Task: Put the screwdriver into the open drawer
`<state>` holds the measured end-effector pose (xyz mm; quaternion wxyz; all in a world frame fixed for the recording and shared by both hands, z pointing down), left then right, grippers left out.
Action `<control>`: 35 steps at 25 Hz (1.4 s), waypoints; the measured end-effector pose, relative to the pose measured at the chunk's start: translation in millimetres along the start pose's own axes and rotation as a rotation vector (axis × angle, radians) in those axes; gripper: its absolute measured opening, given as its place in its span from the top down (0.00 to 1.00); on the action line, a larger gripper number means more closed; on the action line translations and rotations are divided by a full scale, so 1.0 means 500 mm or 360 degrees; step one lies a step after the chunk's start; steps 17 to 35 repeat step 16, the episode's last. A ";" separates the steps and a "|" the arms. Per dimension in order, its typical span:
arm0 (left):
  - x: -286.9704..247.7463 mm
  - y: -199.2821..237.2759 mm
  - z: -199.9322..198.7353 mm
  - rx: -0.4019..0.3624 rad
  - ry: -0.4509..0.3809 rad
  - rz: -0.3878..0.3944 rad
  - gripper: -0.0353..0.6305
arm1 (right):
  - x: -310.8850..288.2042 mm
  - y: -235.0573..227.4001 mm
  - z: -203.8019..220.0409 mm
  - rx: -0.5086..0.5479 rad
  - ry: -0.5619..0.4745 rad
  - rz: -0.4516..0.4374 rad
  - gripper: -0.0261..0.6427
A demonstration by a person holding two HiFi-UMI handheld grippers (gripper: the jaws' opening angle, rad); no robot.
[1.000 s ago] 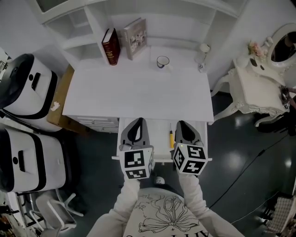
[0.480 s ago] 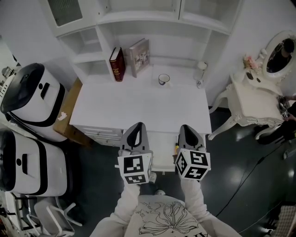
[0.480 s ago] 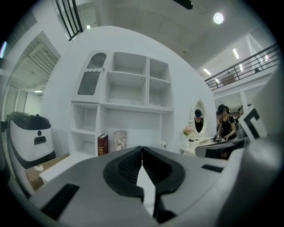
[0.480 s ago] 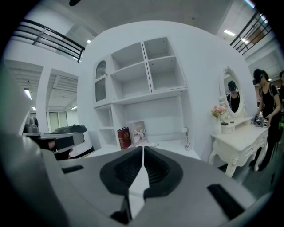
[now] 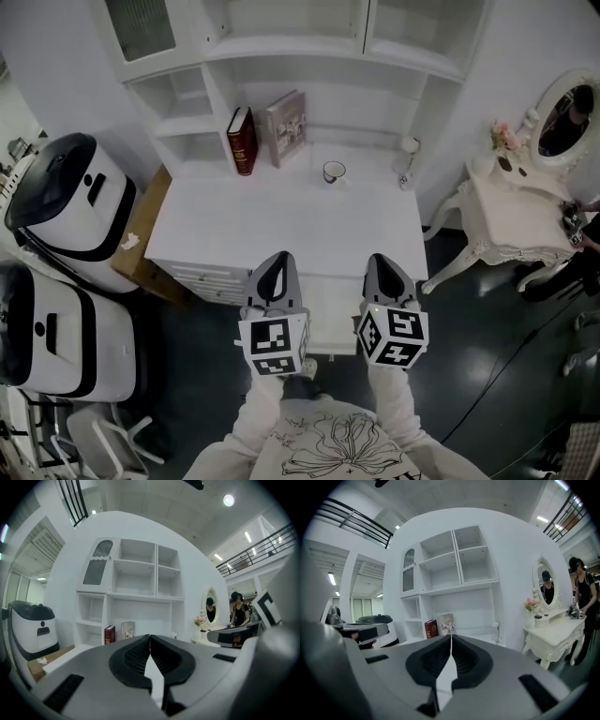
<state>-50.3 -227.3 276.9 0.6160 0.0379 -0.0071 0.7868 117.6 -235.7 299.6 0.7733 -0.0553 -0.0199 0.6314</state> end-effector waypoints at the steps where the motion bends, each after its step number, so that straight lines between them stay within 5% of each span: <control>1: 0.000 0.000 -0.002 -0.0001 -0.0001 -0.0001 0.94 | 0.001 -0.001 -0.002 -0.0001 -0.0001 0.0000 0.95; 35: -0.007 0.007 -0.002 -0.0006 0.0019 0.0015 0.94 | -0.009 0.002 -0.005 0.0001 0.0008 0.0007 0.95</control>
Point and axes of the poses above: the fingertips, and each gripper's own axes: x backward along the fingers, y to its left, z out of its underside, the point moved 1 cm from there along x, backward along the fingers, and after that the axes turned 11 degrees about -y, right-handed, at the moved point
